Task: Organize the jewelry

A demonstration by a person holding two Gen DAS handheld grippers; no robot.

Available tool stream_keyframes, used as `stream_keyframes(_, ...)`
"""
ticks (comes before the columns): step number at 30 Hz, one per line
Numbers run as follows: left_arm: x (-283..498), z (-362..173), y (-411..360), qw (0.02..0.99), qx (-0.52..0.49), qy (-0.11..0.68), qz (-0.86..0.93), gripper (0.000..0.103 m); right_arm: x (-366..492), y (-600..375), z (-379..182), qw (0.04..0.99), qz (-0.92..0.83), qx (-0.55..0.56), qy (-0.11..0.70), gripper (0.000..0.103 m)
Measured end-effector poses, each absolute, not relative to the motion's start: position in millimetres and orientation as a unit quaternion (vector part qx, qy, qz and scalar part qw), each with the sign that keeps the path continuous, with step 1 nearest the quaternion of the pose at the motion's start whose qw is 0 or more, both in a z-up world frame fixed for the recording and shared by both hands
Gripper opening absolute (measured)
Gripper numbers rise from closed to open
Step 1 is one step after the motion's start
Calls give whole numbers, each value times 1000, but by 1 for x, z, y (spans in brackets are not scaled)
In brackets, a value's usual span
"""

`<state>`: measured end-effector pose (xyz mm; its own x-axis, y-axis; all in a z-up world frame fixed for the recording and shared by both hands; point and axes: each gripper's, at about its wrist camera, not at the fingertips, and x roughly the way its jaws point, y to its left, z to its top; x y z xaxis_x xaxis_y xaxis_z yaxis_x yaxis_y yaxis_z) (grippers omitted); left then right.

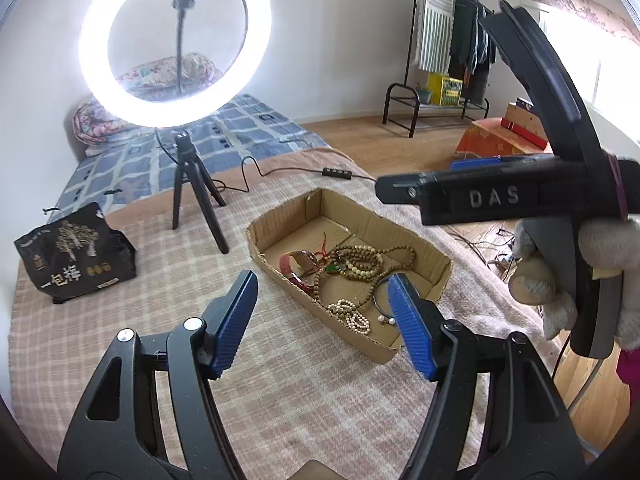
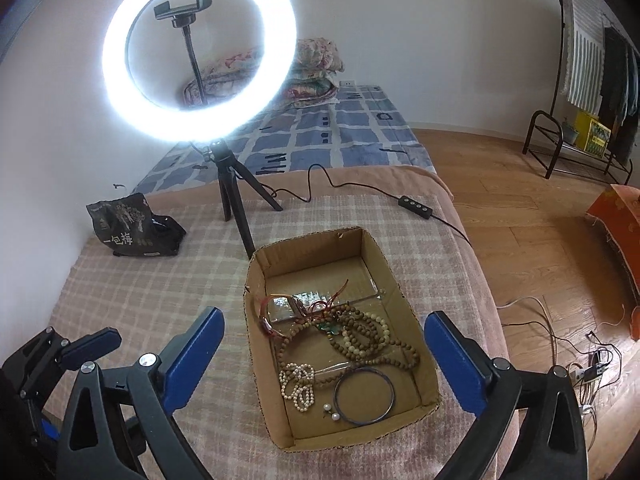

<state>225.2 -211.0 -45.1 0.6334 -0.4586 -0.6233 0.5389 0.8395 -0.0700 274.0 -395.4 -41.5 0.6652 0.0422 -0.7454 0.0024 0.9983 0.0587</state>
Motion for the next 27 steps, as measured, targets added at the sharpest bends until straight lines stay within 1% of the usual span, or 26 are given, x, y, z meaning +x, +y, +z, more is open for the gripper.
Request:
stream_keyframes(1, 222, -42, -209, 902, 62, 324, -277, 75, 270, -393, -38, 914, 7, 23, 406, 103)
stream_keyframes(7, 195, -25, -192, 909, 78, 307, -271, 77, 237, -381, -17, 924, -20, 7, 383, 103)
stream_keyframes(10, 181, -19, -183, 913, 77, 299, -267, 82, 219, -378, -11, 927, -32, 9, 373, 103)
stream_keyframes(21, 148, -12, -152, 922, 48, 292, -250, 84, 162, -359, -3, 941, -59, 11, 334, 103)
stream_keyframes(22, 146, -11, -150, 923, 48, 290, -247, 85, 159, -357, -5, 941, -61, 11, 332, 103)
stream_keyframes(25, 140, -12, -144, 928, 45, 283, -239, 94, 152, -351, -11, 942, -59, 12, 330, 103)
stream_keyframes(27, 137, -12, -142, 930, 47, 279, -235, 95, 149, -347, -16, 943, -63, 6, 328, 103)
